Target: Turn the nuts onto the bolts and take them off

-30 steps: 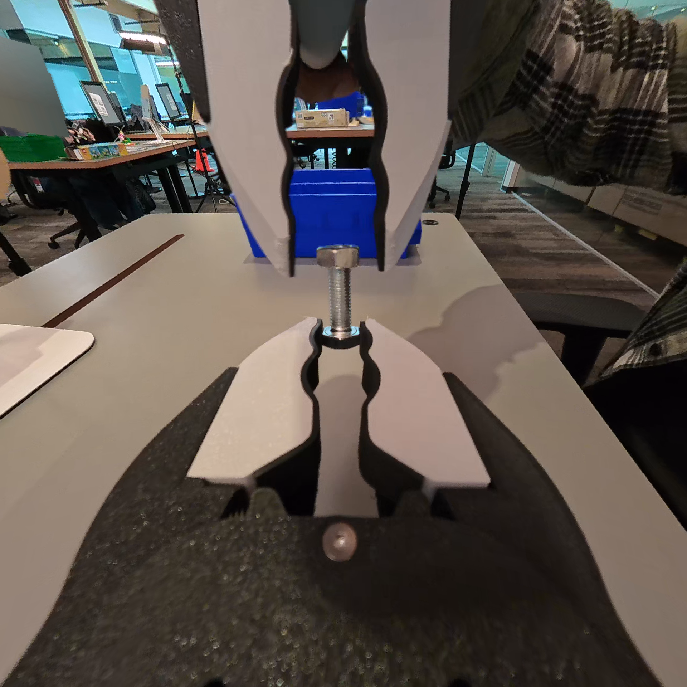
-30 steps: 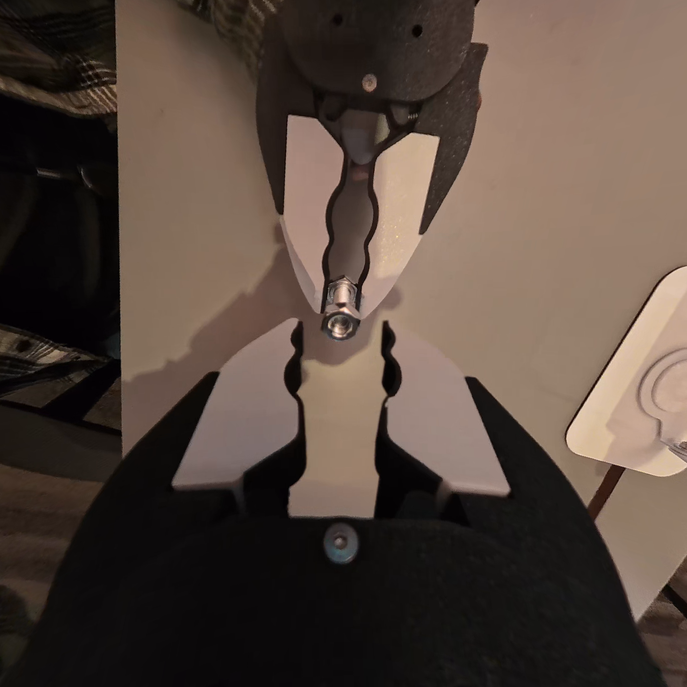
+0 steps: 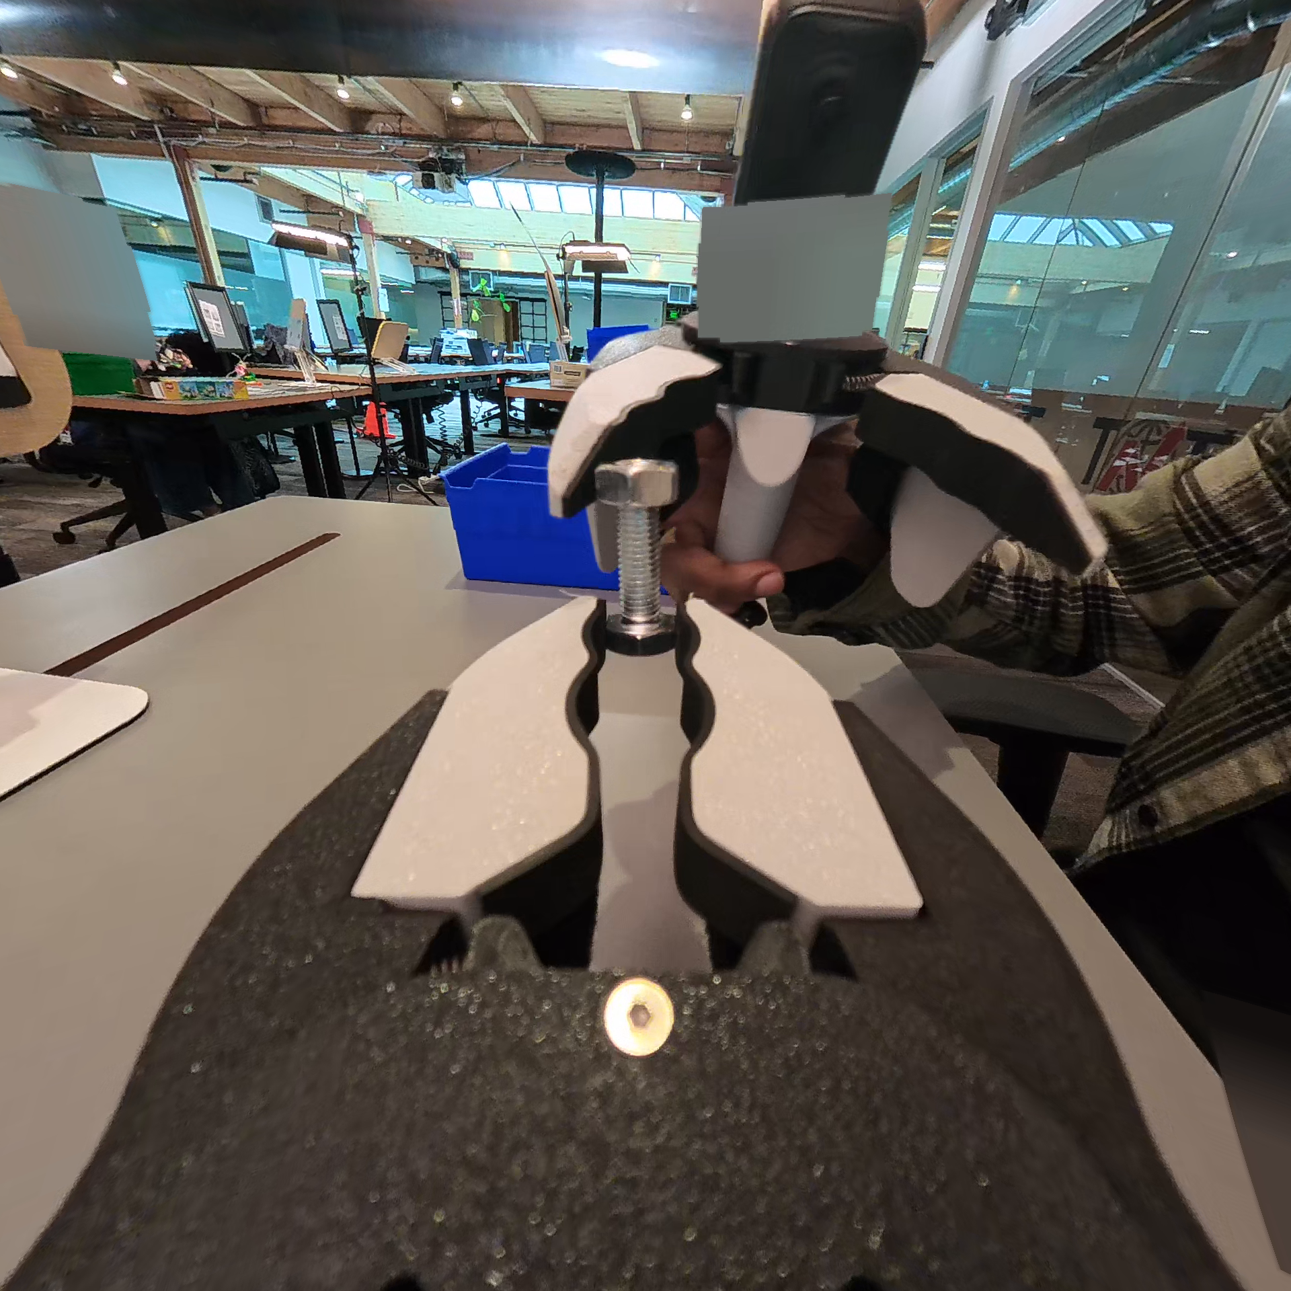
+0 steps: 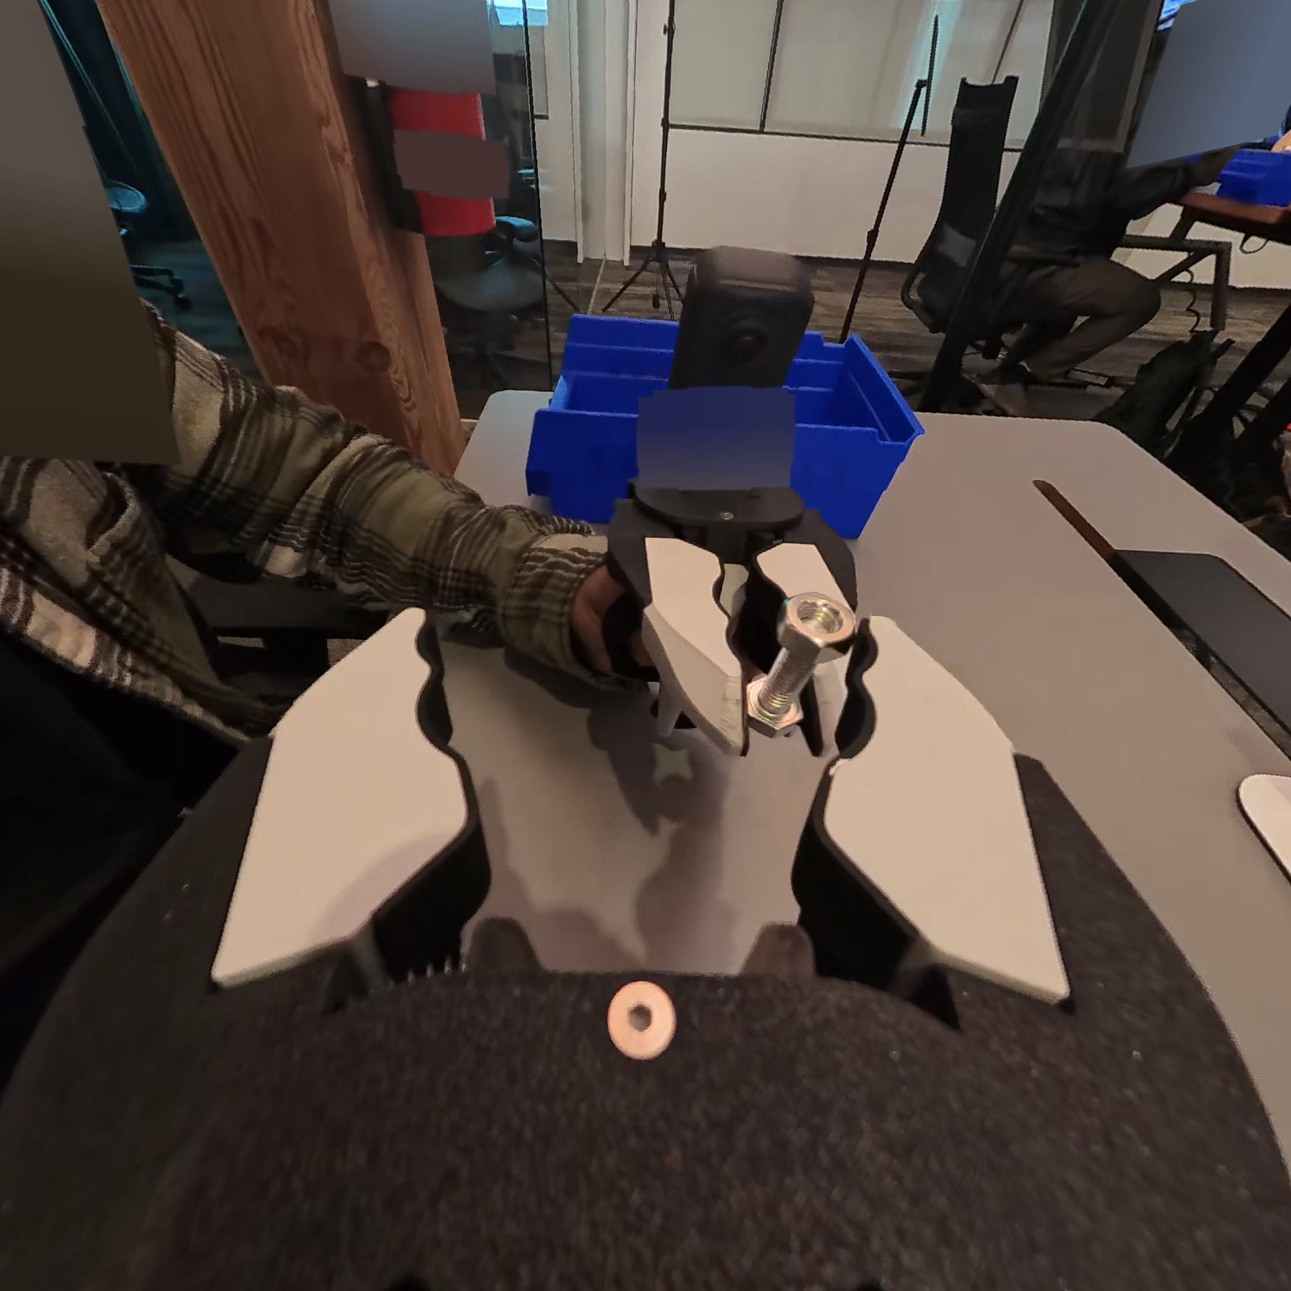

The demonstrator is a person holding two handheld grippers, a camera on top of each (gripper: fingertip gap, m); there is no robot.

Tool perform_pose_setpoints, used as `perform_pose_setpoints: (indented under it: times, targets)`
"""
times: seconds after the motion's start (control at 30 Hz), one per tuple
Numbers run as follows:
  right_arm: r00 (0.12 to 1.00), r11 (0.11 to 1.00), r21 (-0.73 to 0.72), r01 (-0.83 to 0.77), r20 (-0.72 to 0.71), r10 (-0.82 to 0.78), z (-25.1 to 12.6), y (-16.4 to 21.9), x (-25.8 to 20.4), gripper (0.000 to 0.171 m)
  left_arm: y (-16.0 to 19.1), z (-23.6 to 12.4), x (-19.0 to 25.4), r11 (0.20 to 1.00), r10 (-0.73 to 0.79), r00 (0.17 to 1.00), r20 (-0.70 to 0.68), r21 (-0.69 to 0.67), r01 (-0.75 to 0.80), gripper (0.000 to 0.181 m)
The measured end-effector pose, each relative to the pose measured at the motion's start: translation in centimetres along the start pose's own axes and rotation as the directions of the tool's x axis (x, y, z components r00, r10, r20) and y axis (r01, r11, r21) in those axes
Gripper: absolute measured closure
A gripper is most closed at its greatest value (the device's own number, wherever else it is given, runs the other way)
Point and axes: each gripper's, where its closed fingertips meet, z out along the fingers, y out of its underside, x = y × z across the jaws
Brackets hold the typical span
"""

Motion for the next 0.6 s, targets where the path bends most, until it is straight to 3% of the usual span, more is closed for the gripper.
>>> perform_pose_setpoints:
  times: [0.6]
  targets:
    - [0.999,0.999,-0.032,0.018,-0.039,-0.019,-1.03,-0.19,0.22,0.063,0.06,0.10,0.04,1.000,0.007,1.000,0.009,-0.013,-0.007,0.163]
